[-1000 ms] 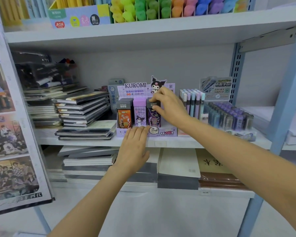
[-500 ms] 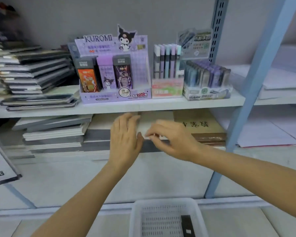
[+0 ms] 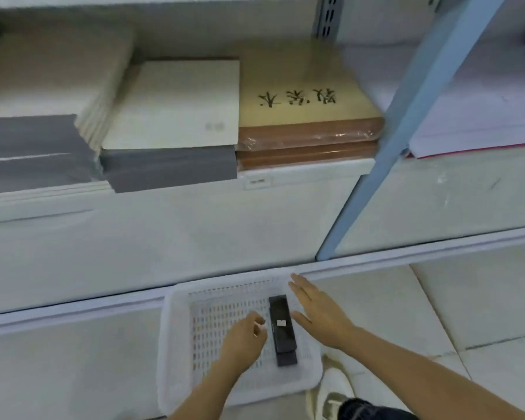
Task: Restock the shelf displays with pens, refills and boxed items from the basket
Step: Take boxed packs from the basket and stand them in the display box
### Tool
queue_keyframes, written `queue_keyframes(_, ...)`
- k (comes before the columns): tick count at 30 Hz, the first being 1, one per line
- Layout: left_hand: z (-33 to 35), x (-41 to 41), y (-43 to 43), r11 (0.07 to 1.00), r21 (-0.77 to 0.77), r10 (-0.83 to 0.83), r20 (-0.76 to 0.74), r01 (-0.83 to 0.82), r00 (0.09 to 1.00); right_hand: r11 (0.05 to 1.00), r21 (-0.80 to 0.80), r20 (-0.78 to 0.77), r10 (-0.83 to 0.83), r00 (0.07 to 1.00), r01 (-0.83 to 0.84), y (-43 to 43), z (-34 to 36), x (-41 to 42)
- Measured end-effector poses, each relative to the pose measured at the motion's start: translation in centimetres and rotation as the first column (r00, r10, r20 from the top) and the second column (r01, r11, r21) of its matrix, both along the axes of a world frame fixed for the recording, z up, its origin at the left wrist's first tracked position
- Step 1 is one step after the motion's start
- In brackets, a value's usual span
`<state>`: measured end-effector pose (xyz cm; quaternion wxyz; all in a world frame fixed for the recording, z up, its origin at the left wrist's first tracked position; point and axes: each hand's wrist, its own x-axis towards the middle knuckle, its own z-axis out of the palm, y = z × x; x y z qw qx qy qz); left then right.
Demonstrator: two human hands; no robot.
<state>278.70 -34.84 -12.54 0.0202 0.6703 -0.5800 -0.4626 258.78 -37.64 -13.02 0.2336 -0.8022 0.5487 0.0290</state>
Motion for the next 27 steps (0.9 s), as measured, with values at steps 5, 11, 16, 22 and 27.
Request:
queue_keyframes(5, -5.2, -2.9, 0.6, 0.963, 0.192, 0.209, -0.098, -0.188, 0.973, 0.999, -0.050, 0.074, 0.001, 0.997, 0.003, 1.6, -3.3, -0.4)
queue_keyframes(11, -7.1, -4.5, 0.2, 0.921, 0.162, 0.370, -0.088, -0.353, 0.925, 0.995, 0.001, 0.261, -0.100, 0.960, 0.104, 2.0, -4.6, -0.2)
queue_keyframes(16, -7.4, -5.3, -0.3, 0.897, 0.146, 0.425, -0.034, -0.417, 0.904, 0.974, 0.111, 0.428, -0.226, 0.875, 0.197, 2.2, -4.1, 0.2)
queue_keyframes(22, -6.7, -4.7, -0.7, 0.864, 0.249, 0.484, -0.177, -0.437, 0.857, 0.966, -0.074, 0.418, -0.196, 0.887, 0.248, 1.3, -3.1, -0.3)
queue_keyframes(27, -4.1, -1.0, -0.7, 0.891, 0.233, 0.450, -0.328, -0.391, 0.831, 0.960, -0.173, 0.453, -0.122, 0.883, 0.222, -0.5, -1.3, 0.7)
